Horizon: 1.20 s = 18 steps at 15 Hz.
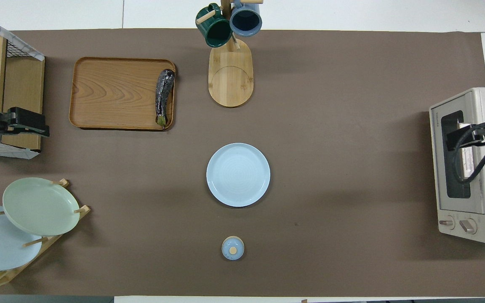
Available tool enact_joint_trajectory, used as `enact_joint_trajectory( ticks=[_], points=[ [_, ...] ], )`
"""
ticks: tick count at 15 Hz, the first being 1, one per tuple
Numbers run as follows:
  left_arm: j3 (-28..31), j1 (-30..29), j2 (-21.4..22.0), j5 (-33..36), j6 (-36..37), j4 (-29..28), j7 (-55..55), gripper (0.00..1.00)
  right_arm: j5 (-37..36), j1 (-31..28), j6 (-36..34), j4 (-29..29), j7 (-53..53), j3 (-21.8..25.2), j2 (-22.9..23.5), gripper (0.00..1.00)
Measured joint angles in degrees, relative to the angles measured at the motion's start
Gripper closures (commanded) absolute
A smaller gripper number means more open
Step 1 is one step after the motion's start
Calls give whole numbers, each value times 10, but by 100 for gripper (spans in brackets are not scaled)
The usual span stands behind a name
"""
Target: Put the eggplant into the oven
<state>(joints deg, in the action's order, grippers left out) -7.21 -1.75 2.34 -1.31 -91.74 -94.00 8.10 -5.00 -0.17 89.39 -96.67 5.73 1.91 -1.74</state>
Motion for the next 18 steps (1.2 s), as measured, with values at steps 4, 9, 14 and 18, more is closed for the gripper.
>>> enact_joint_trajectory(
  ticks=[4,9,14,18],
  points=[
    [-8,16,-9,-2,-61,-13,0,0,0,2,27,-7,0,-2,0,100],
    [-10,75,-111,-35,-155,-17,7,0,23,-4,59,-21,0,0,0,100],
    [-10,90,-257,-34,-222,47,-1,0,22,-55,85,-61,-56,6,1,100],
    [-11,109,-348,-32,-257,104,-7,0,8,-64,106,-96,-74,7,7,100]
  ],
)
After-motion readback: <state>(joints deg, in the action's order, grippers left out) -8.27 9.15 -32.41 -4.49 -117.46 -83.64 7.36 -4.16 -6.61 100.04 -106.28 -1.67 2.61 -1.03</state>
